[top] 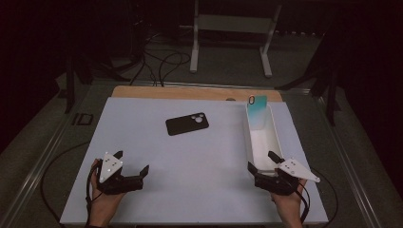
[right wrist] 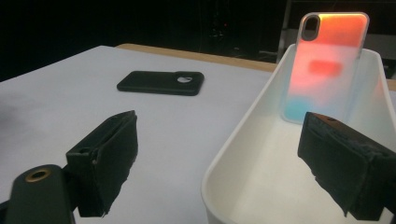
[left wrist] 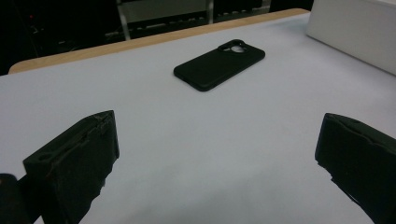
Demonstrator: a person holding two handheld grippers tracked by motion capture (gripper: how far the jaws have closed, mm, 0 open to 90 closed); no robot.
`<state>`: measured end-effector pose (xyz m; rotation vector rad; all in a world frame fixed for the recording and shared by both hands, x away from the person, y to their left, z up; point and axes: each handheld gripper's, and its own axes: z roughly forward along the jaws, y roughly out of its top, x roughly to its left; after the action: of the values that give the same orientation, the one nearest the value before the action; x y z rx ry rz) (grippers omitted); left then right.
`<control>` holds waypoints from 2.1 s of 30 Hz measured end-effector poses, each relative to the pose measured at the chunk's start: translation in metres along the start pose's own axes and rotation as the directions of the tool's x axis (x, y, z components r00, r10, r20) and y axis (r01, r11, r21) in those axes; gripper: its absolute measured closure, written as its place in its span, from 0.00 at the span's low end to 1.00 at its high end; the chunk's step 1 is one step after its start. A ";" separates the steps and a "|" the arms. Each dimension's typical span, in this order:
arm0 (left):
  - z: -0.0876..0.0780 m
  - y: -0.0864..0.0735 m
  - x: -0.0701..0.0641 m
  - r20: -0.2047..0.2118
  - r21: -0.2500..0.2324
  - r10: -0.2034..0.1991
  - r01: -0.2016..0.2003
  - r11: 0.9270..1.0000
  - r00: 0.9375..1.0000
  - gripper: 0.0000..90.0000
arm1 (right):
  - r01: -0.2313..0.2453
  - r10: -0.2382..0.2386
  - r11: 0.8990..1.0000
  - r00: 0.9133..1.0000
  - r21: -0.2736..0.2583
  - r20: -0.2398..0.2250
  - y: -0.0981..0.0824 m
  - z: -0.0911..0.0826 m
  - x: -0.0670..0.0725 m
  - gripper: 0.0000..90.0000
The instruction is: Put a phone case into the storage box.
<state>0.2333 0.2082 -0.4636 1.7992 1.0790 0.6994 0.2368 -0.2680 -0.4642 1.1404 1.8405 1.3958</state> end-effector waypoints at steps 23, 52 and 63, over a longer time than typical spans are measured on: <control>0.003 0.031 -0.001 0.033 -0.002 0.047 -0.047 0.999 0.998 0.00 | -0.006 0.006 1.000 1.000 -0.005 -0.002 0.000 0.001 0.001 0.13; 0.077 0.094 0.003 0.105 0.076 0.130 -0.138 0.987 0.986 0.00 | -0.021 0.021 1.000 1.000 -0.013 0.002 0.001 -0.001 -0.001 0.12; 0.112 0.105 0.009 0.091 0.103 0.126 -0.135 0.985 0.988 0.00 | -0.027 0.027 1.000 1.000 -0.013 0.006 0.001 -0.002 -0.002 0.12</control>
<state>0.3676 0.1477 -0.4177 1.9894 0.9656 0.6463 0.2367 -0.2705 -0.4632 1.1656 1.8155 1.4155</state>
